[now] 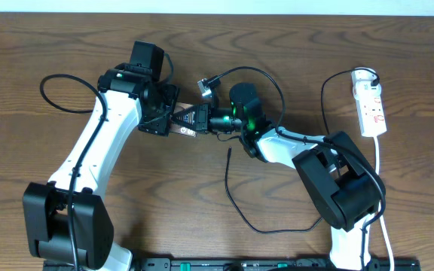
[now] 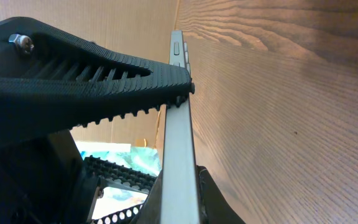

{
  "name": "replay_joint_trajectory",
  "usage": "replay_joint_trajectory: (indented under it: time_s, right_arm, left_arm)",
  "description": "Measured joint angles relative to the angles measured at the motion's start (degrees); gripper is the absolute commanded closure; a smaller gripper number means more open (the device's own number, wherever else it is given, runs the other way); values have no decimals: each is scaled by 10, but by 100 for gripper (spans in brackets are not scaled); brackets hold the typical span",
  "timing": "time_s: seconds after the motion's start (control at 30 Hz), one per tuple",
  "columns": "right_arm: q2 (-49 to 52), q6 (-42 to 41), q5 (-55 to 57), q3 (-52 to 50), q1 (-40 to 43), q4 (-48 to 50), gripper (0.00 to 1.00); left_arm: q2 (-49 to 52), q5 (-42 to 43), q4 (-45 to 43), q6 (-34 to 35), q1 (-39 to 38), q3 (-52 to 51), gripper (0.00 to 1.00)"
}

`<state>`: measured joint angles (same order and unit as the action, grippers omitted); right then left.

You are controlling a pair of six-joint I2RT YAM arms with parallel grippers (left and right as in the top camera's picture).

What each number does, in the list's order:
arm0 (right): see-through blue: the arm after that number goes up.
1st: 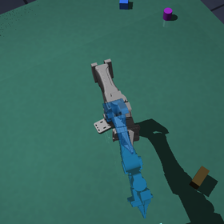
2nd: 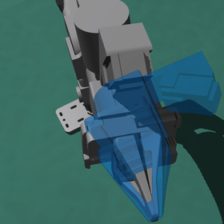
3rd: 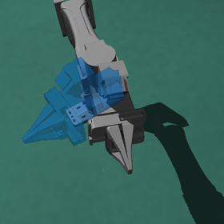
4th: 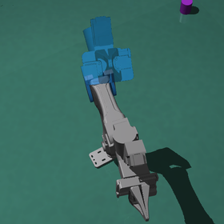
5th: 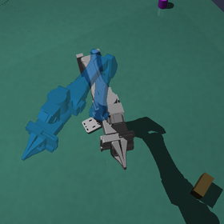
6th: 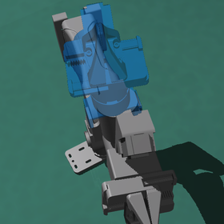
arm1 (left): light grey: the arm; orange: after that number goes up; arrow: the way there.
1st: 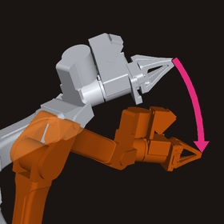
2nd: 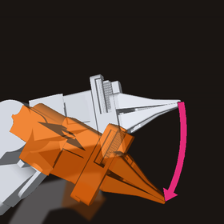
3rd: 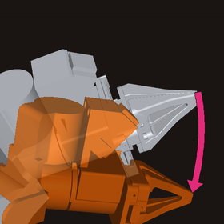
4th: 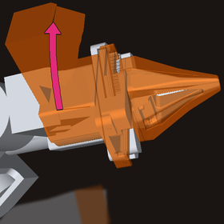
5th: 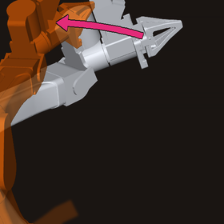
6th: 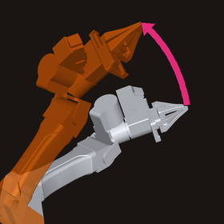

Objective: Plug charger to phone and switch on socket
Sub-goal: 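Close the right gripper on the phone's edge beside the left gripper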

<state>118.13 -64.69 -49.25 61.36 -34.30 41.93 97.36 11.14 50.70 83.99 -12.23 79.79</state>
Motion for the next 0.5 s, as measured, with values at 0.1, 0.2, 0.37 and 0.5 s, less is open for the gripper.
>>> replay_joint_trajectory:
  time_s: [0.1,0.2,0.37,0.5]
  right_arm:
    - [0,-1,0,0,0,-2,99]
    - [0,-2,-2,0,0,-2,99]
    - [0,-4,-1,0,3,-2,99]
    - [0,-4,-2,0,10,-2,99]
  left_arm:
    - [0,1,-2,2,0,0,14]
    - [-2,1,-3,2,0,0,13]
    - [-7,1,-3,-5,-1,0,12]
    - [-8,8,-3,-26,-2,0,12]
